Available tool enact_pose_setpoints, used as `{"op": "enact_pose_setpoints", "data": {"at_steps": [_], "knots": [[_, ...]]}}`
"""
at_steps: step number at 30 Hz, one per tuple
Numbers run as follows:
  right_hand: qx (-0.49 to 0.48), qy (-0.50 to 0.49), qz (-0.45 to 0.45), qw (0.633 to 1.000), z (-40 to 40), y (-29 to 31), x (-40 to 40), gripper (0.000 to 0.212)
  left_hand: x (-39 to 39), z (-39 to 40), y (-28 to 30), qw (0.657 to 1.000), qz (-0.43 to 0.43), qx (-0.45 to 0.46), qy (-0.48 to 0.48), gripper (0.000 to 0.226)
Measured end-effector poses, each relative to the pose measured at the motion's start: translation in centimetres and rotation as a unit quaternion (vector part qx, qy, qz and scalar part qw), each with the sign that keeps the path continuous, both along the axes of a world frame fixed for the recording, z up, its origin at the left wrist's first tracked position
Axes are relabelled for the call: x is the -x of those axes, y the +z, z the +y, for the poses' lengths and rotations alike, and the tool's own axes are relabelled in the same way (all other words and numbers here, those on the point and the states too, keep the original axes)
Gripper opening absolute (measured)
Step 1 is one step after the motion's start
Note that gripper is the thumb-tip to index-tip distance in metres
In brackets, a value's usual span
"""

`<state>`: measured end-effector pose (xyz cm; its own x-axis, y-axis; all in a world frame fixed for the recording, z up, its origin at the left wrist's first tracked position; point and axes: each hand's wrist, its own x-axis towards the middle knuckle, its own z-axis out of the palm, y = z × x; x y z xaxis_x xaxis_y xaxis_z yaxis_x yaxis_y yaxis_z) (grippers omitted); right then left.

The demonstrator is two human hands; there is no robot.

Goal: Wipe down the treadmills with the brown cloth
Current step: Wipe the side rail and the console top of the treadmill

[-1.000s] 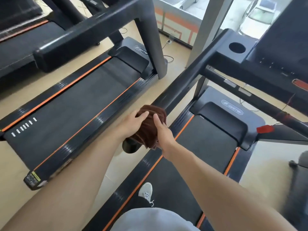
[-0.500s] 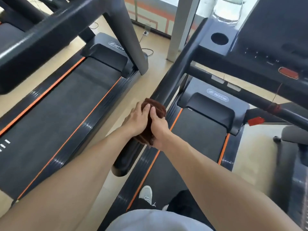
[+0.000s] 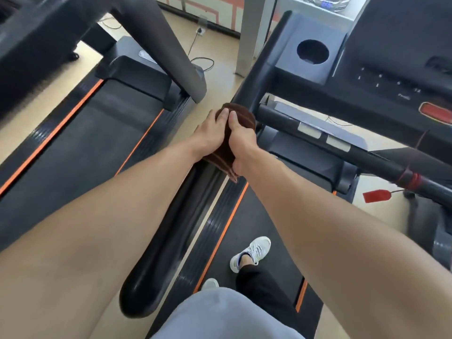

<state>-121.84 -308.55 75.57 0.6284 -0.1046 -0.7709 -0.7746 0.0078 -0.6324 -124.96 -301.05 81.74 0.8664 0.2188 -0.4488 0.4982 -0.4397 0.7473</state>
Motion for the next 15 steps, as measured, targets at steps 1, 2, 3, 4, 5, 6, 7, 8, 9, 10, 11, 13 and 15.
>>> {"op": "enact_pose_setpoints", "data": {"at_steps": [1,2,3,4,5,6,7,8,9,10,11,13,15], "knots": [[-0.002,0.009,0.007,1.0,-0.4,1.0,-0.8,0.123,-1.1,-0.3,0.0,1.0,-0.007,0.003,0.0,0.053],[-0.005,0.021,0.001,1.0,-0.8,2.1,-1.5,0.113,-2.1,-0.5,0.0,1.0,-0.014,0.006,0.0,0.052],[-0.013,0.032,-0.007,0.999,-1.2,2.8,-1.9,0.097,-2.8,-0.6,0.1,1.0,-0.019,0.009,-0.001,0.051],[-0.024,0.036,-0.015,0.999,-1.6,3.4,-2.3,0.083,-3.3,-0.8,0.1,1.0,-0.023,0.013,-0.001,0.051],[-0.038,0.042,-0.016,0.998,-1.9,3.7,-2.6,0.073,-3.6,-0.8,0.1,0.999,-0.027,0.019,-0.002,0.05],[-0.048,0.049,-0.016,0.998,-2.2,3.9,-2.7,0.068,-3.7,-0.9,0.1,0.999,-0.028,0.025,-0.002,0.05],[-0.062,0.059,-0.017,0.996,-2.4,4.1,-2.6,0.065,-3.6,-0.8,0.3,0.999,-0.025,0.03,-0.002,0.05],[-0.064,0.066,-0.016,0.996,-2.7,4.3,-2.5,0.063,-3.1,-0.8,0.5,0.999,-0.022,0.032,-0.002,0.051],[-0.066,0.069,-0.022,0.995,-2.9,4.5,-2.3,0.063,-2.6,-0.7,0.7,0.999,-0.021,0.029,-0.006,0.053],[-0.065,0.066,-0.022,0.995,-3.0,4.7,-2.0,0.064,-2.0,-0.6,0.8,0.999,-0.019,0.022,-0.014,0.054],[-0.063,0.063,-0.019,0.996,-2.8,4.7,-1.5,0.066,-1.2,-0.4,1.0,1.0,-0.013,0.013,-0.023,0.056],[-0.04,0.064,-0.012,0.997,-2.1,4.2,-0.4,0.088,1.1,0.3,1.5,0.999,0.012,-0.019,-0.03,0.059],[0.012,0.063,0.002,0.998,-0.9,2.2,0.9,0.123,4.2,1.1,1.8,0.998,0.036,-0.038,-0.033,0.061]]}}
